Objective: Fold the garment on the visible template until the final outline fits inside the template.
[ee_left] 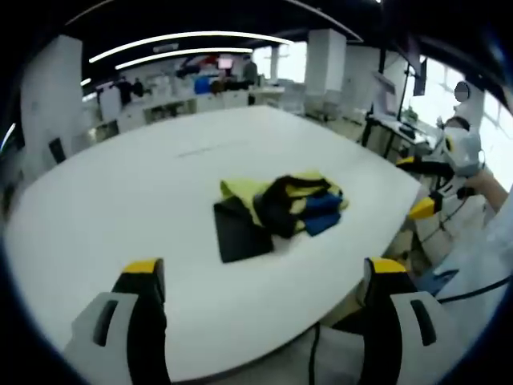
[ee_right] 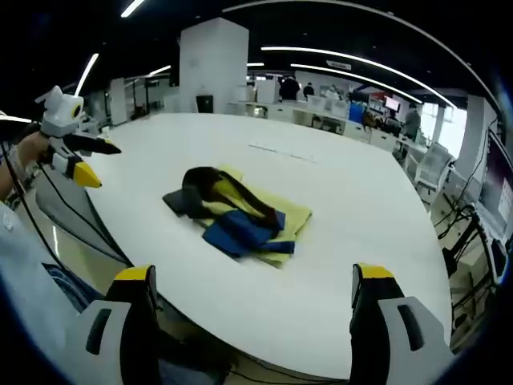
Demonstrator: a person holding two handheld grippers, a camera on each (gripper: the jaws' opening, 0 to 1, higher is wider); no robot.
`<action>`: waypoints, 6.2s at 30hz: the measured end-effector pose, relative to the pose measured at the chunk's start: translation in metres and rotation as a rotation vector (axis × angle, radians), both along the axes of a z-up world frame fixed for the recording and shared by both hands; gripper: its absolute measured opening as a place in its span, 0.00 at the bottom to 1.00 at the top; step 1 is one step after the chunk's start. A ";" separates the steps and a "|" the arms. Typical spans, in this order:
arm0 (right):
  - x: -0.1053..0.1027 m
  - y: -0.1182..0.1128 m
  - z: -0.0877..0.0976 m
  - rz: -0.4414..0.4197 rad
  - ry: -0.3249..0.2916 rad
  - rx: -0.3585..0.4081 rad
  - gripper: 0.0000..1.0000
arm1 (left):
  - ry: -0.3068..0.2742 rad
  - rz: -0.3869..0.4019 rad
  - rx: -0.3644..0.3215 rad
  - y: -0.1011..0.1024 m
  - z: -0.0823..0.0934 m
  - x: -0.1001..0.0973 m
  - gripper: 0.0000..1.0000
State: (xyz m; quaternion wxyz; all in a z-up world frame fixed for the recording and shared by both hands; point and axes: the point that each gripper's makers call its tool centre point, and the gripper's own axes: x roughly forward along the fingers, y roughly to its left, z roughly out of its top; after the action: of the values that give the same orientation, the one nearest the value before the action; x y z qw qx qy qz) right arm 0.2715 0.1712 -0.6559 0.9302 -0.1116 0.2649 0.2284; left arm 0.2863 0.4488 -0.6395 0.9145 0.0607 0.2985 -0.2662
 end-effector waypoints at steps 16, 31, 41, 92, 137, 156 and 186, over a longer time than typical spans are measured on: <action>-0.003 -0.003 -0.003 0.003 0.001 0.007 1.00 | -0.004 -0.003 0.004 -0.004 0.003 -0.001 1.00; 0.004 -0.002 0.005 0.030 -0.021 -0.005 1.00 | -0.017 0.002 0.003 -0.005 0.006 -0.002 1.00; 0.012 -0.005 0.010 0.032 -0.042 -0.006 1.00 | -0.027 -0.008 0.009 -0.009 0.010 0.001 1.00; 0.051 -0.012 0.006 0.112 -0.080 0.031 1.00 | -0.029 0.025 0.047 -0.021 0.013 0.003 1.00; 0.102 0.010 -0.018 0.409 -0.023 0.077 0.41 | -0.064 0.186 0.047 -0.042 0.015 0.001 1.00; 0.113 0.014 -0.040 0.380 0.038 0.071 0.26 | -0.085 0.094 0.084 -0.039 0.035 0.028 0.98; 0.116 0.014 -0.054 0.384 0.051 -0.005 0.15 | -0.059 -0.200 0.130 -0.088 0.012 0.089 0.56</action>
State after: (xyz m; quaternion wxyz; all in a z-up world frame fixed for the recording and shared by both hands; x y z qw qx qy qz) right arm 0.3871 0.1855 -0.7100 0.8620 -0.1566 0.2630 0.4040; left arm 0.3757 0.3612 -0.6280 0.8858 0.1574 0.2805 -0.3344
